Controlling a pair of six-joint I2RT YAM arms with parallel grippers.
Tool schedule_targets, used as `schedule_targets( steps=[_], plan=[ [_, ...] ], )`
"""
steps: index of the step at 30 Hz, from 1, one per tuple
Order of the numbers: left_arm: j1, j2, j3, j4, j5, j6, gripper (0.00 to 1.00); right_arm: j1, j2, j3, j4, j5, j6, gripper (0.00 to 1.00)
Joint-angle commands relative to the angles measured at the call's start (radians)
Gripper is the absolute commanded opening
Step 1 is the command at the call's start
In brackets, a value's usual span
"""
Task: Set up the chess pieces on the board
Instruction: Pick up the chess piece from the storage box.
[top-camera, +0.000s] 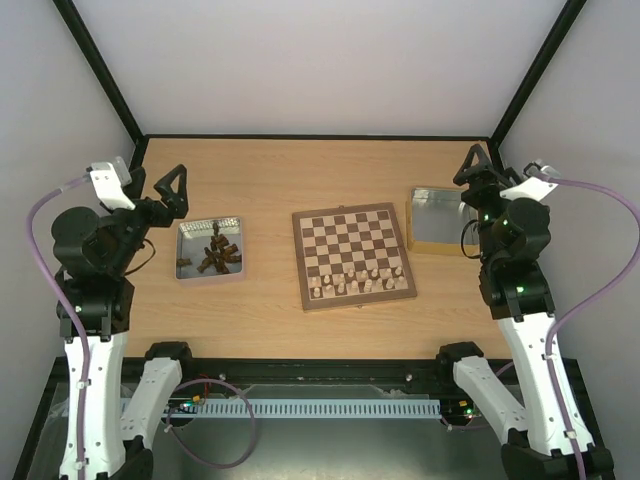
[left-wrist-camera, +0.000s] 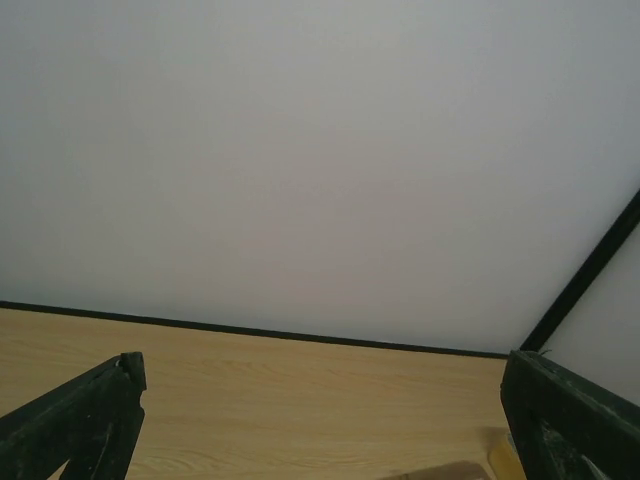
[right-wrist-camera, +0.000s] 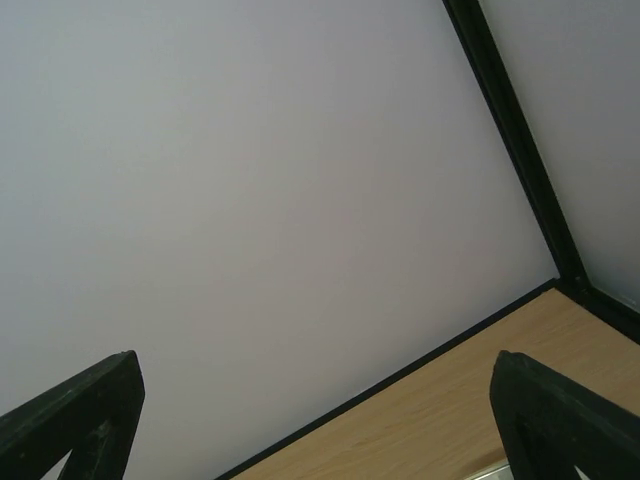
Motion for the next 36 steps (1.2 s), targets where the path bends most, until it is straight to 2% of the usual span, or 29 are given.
schedule_targets(
  steps=[1,4,7,11,15,19,22,28,32,36],
  plan=[
    [0.020,-0.002,-0.030,0.082,0.133,-0.019,0.99,-0.037,0.005,-0.026,0.074,-0.103,0.053,0.95],
    [0.026,0.004,-0.070,0.152,0.344,-0.061,0.99,-0.050,0.009,-0.036,0.098,-0.167,0.061,0.96],
    [0.029,0.009,-0.132,0.275,0.499,-0.178,1.00,-0.058,0.030,-0.027,0.091,-0.260,0.054,0.96],
    [0.032,0.007,-0.217,0.328,0.514,-0.260,1.00,-0.063,0.053,-0.035,0.088,-0.332,0.031,0.97],
    [0.033,0.055,-0.263,0.311,0.528,-0.259,1.00,-0.066,0.051,-0.065,0.113,-0.370,0.027,0.98],
    [0.026,0.129,-0.293,0.178,0.409,-0.202,1.00,-0.066,0.035,-0.095,0.118,-0.344,0.028,0.98],
    [-0.009,0.189,-0.292,0.049,0.216,-0.172,0.98,-0.066,0.026,-0.110,0.114,-0.323,0.027,0.99],
    [-0.075,0.309,-0.288,-0.072,-0.064,-0.237,0.80,-0.067,0.018,-0.131,0.149,-0.371,0.025,0.99],
    [-0.102,0.400,-0.273,-0.142,-0.160,-0.243,0.64,-0.067,0.021,-0.134,0.144,-0.355,0.028,0.99],
    [-0.121,0.484,-0.266,-0.187,-0.234,-0.235,0.59,-0.067,0.026,-0.144,0.146,-0.340,0.038,0.99]
  ],
)
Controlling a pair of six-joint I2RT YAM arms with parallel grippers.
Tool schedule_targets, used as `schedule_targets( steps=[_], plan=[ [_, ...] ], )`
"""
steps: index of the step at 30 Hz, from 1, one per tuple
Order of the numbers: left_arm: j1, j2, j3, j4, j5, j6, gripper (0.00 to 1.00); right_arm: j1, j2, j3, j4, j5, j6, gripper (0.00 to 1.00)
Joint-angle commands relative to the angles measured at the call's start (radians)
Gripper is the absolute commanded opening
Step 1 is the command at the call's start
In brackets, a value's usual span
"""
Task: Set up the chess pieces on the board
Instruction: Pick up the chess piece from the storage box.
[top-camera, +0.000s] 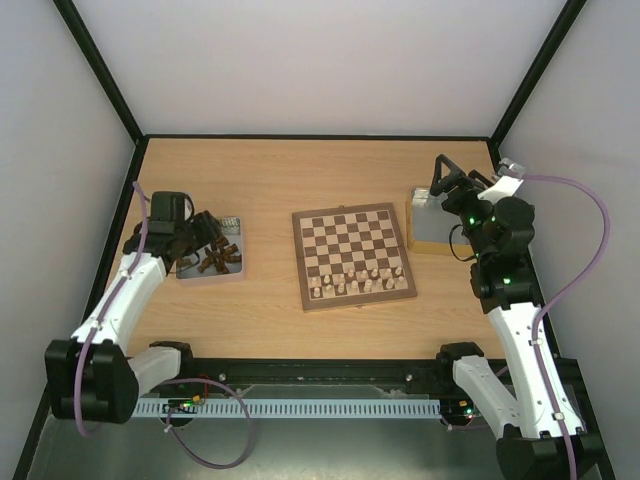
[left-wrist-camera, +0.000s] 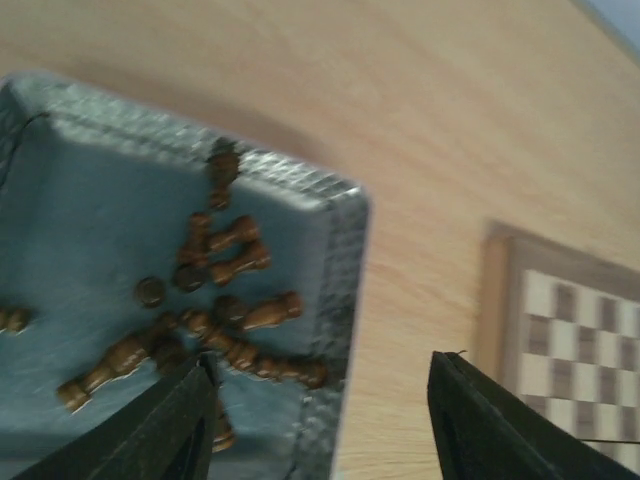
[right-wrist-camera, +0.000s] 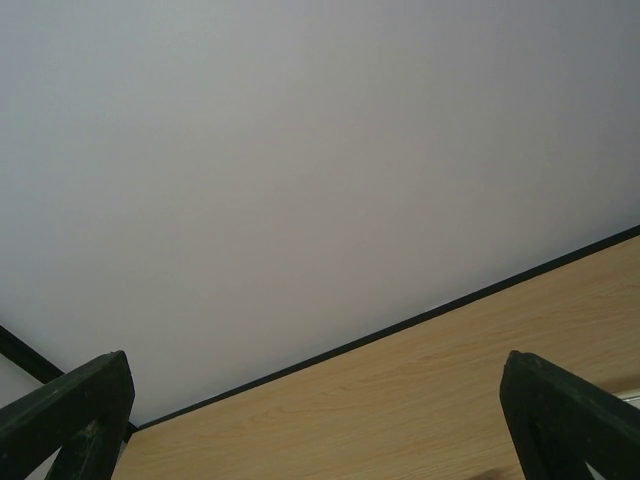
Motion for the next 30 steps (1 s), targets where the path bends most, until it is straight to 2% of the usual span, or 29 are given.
schedule_targets(
  steps=[1,4,8,18,22,24,30],
  plan=[
    [-0.014,0.081,0.019,-0.098,-0.147,0.002,0.56,-0.003,-0.001,-0.016,0.040,0.013,0.003,0.99],
    [-0.014,0.130,0.019,-0.098,-0.169,0.001,0.46,-0.004,0.007,-0.011,0.034,0.018,0.006,0.99],
    [-0.012,0.182,0.020,-0.084,-0.174,0.001,0.42,-0.004,0.015,-0.007,0.029,0.027,0.006,0.99],
    [-0.013,0.282,0.014,-0.083,-0.176,0.004,0.40,-0.003,0.018,0.002,0.008,0.070,-0.002,0.99],
    [-0.013,0.307,0.014,-0.082,-0.174,0.013,0.35,-0.005,0.019,-0.003,0.008,0.079,0.000,0.99],
    [-0.013,0.317,0.011,-0.082,-0.174,0.017,0.30,-0.004,0.022,-0.001,0.003,0.097,0.006,0.99],
    [-0.014,0.311,0.021,-0.098,-0.202,0.025,0.09,-0.004,0.032,0.015,-0.034,0.163,0.011,0.99]
  ],
)
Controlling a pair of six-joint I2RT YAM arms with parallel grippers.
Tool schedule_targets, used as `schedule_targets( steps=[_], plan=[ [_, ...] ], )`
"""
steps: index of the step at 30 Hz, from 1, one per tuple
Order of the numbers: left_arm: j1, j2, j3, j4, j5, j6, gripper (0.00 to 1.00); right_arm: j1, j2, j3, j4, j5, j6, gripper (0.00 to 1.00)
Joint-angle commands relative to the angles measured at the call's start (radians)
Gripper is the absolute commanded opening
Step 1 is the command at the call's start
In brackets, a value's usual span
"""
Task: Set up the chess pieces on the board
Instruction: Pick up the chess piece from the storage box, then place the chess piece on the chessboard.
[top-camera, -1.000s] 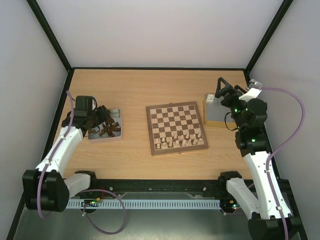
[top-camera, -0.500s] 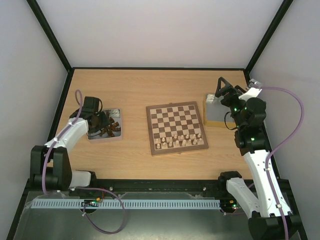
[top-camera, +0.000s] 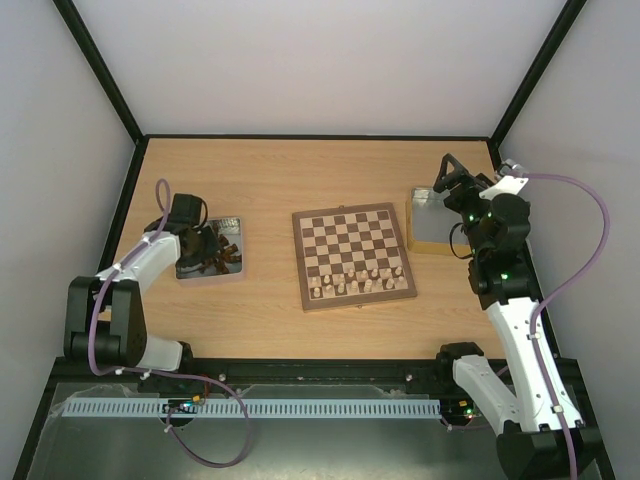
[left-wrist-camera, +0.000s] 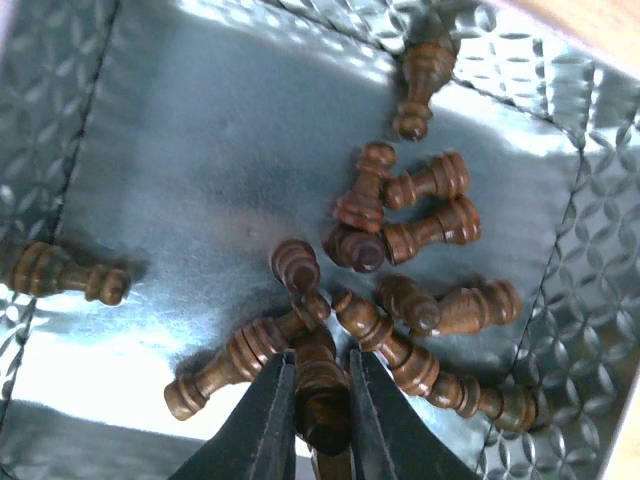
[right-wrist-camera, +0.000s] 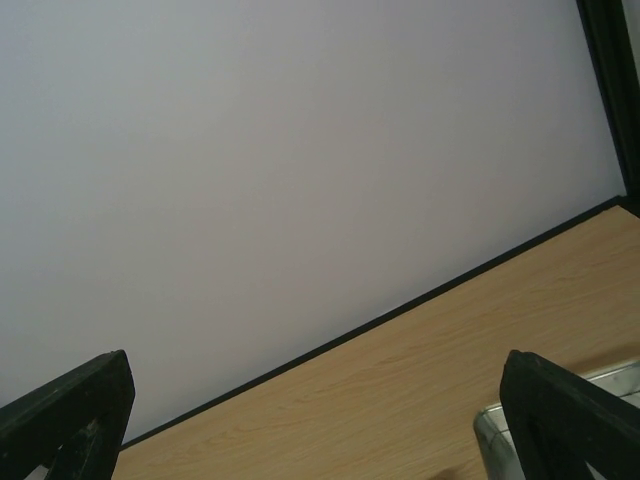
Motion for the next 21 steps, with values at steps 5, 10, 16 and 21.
schedule_targets(
  steps=[5,10,16,21],
  plan=[
    [-0.005,-0.046,0.052,-0.068,-0.055,0.021,0.03,-0.004,0.003,0.018,-0.031,0.063,0.014,0.99],
    [-0.032,-0.097,0.124,-0.131,-0.053,0.056,0.04,-0.004,0.000,0.014,-0.028,0.062,0.023,0.99],
    [-0.136,-0.100,0.238,-0.186,-0.039,0.098,0.05,-0.003,-0.010,0.009,-0.035,0.059,0.038,0.99],
    [-0.287,-0.017,0.346,-0.164,-0.013,0.108,0.05,-0.004,-0.031,0.003,-0.050,0.082,0.043,0.99]
  ],
)
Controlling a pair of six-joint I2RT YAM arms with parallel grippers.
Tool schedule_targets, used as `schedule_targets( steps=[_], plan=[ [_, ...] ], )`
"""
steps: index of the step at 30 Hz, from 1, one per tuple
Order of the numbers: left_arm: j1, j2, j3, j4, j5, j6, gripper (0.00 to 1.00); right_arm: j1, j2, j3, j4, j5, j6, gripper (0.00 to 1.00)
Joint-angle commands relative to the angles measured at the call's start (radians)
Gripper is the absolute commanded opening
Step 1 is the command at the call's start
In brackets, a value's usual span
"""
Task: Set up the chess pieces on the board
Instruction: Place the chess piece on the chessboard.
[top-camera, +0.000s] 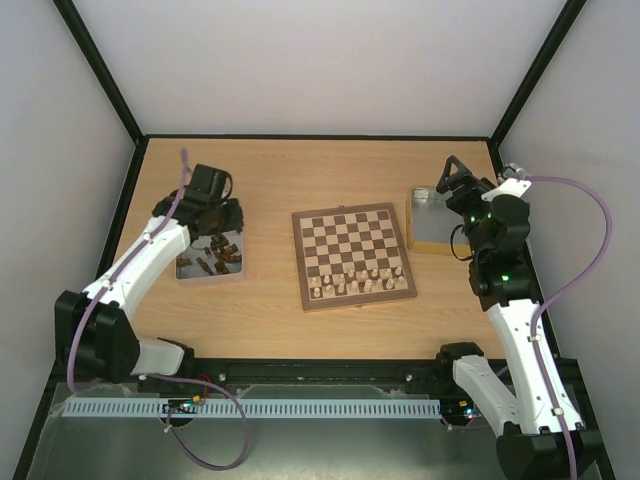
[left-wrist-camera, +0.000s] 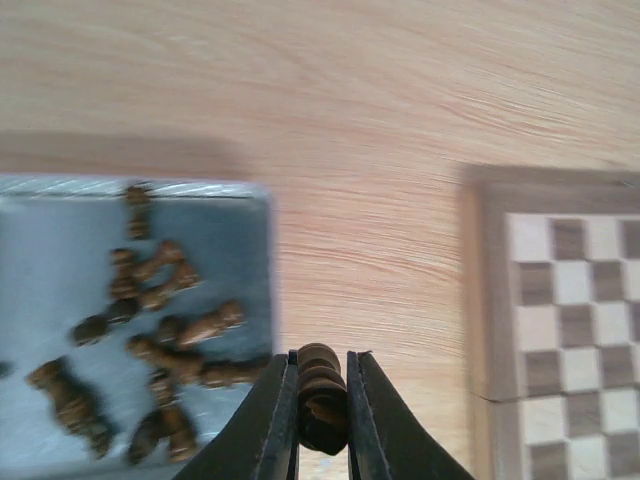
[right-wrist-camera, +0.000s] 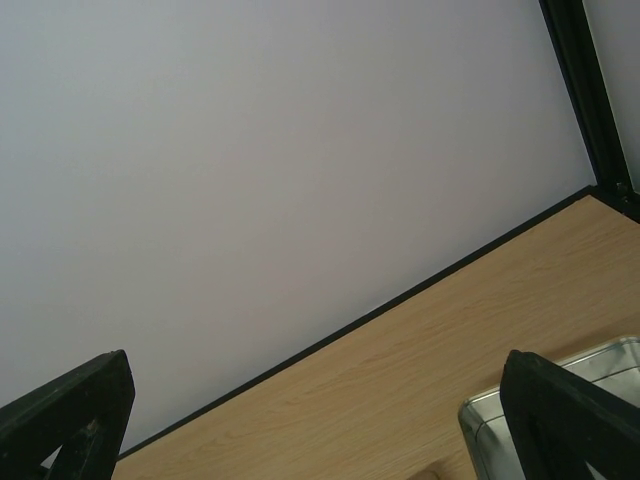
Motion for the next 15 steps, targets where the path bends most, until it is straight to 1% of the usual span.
schedule_targets(
  steps=[1,5,8,11,15],
  plan=[
    [-0.123,0.087,0.107,-0.007,0.026,0.023,0.05,-0.004,-0.030,0.000,-0.017,0.034,0.021,0.99],
    [-0.246,0.228,0.251,0.015,0.030,0.018,0.05,-0.003,-0.040,-0.016,-0.033,0.035,0.072,0.99],
    [-0.327,0.342,0.360,0.022,0.027,0.026,0.05,-0.004,-0.047,-0.031,-0.043,0.004,0.108,0.99],
    [-0.377,0.455,0.475,0.019,0.029,0.036,0.05,-0.004,-0.059,-0.051,-0.049,-0.017,0.131,0.98],
    [-0.427,0.611,0.640,-0.025,0.003,0.049,0.05,-0.004,-0.073,-0.068,-0.059,-0.025,0.139,0.98]
  ],
)
